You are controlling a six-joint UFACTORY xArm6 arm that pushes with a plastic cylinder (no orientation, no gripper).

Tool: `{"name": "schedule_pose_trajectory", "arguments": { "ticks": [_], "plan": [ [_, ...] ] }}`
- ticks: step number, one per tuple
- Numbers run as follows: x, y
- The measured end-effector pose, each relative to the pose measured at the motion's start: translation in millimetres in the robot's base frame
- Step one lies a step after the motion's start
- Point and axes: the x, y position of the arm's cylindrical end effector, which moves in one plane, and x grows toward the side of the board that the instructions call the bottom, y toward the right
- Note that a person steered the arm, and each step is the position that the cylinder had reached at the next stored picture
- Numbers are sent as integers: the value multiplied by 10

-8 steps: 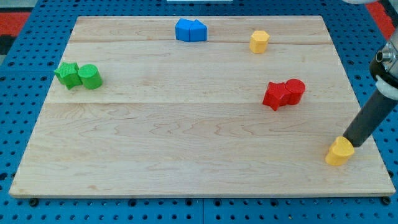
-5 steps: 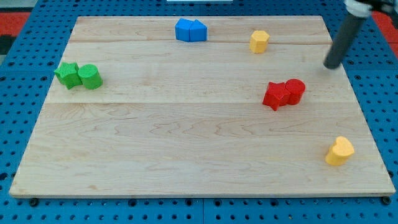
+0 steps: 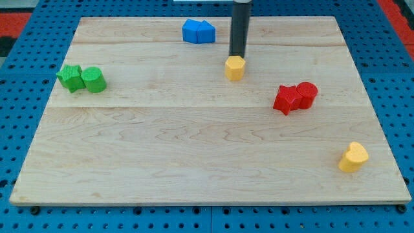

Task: Group up the yellow blocks at the bottom right corner of the board

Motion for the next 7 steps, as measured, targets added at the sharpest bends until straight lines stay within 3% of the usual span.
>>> {"name": "schedule_pose_trajectory", "arguments": {
  "ticks": [1,3,5,7],
  "plan": [
    [244,-223],
    [933,40],
    [865,199],
    [1488,342]
  ]
}}
